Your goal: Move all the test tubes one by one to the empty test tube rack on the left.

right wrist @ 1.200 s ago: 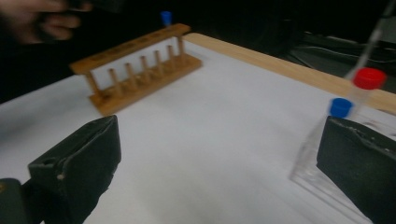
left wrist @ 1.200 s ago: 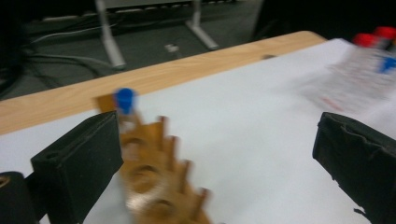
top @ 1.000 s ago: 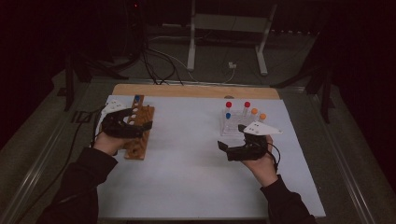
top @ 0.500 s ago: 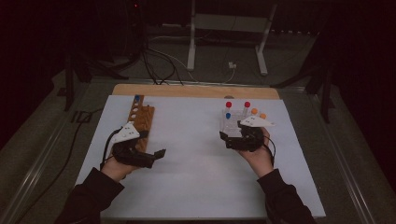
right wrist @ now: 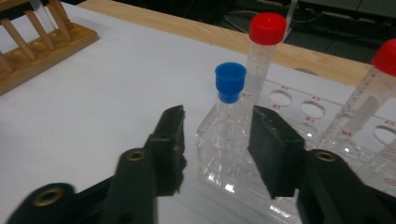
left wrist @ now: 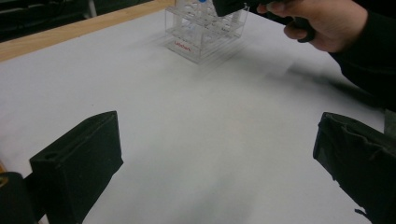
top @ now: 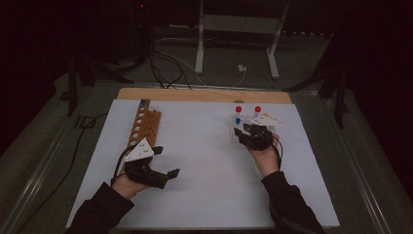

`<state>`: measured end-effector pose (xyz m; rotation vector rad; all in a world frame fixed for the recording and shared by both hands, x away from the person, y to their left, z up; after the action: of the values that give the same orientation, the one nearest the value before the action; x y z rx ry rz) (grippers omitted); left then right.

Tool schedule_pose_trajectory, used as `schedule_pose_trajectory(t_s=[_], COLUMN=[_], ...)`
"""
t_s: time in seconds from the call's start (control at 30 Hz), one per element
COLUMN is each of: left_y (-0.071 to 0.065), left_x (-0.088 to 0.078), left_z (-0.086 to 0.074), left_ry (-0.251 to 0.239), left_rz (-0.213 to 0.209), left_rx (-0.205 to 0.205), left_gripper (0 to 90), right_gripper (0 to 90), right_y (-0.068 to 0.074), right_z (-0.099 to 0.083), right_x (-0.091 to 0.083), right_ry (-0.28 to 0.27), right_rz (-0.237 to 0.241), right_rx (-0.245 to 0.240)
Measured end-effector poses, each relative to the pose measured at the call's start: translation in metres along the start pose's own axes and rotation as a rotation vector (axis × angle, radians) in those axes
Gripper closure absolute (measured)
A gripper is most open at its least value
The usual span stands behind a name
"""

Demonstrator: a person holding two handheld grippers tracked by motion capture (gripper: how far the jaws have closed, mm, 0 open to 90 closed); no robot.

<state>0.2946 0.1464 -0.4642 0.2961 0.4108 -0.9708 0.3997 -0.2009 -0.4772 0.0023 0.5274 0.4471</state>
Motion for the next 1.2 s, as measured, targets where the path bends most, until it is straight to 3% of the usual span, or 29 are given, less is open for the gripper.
schedule_pose_trajectory(t_s=[0.4,0.67,0.97,1.2], left_y=[0.002,0.003,0.003,0.002], left_x=[0.000,-0.001,0.000,0.000], left_z=[-0.001,-0.001,-0.002,0.000], left_ry=[-0.002,-0.002,0.002,-0.002], left_rz=[-0.007,-0.007,-0.013,-0.023], left_rx=[-0.006,-0.008,-0.010,-0.009], left_gripper=[2.0,2.0,2.0,2.0], right_gripper=[70.3,76.8,77.2,77.2], right_y=[-0.003,-0.002,0.000,0.003], right_z=[0.003,0.002,0.011,0.025], right_x=[0.020,0.024,0.014,-0.005], right_ry=[0.033,0.047,0.022,-0.020], right_rz=[-0.045,-0.050,-0.062,-0.053], right_rx=[0.014,0.011,-0.005,-0.023])
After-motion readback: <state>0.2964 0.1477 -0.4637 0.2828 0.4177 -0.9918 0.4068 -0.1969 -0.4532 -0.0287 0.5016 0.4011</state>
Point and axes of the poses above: each handheld gripper's, and its own axes: x roughly forward along the jaws, z roughly out of its top, y roughly to its left, the point moved 2 cm from there along x, roughly forward along the jaws, and after that the axes turned 8 degrees about x, right-handed, at the moved point
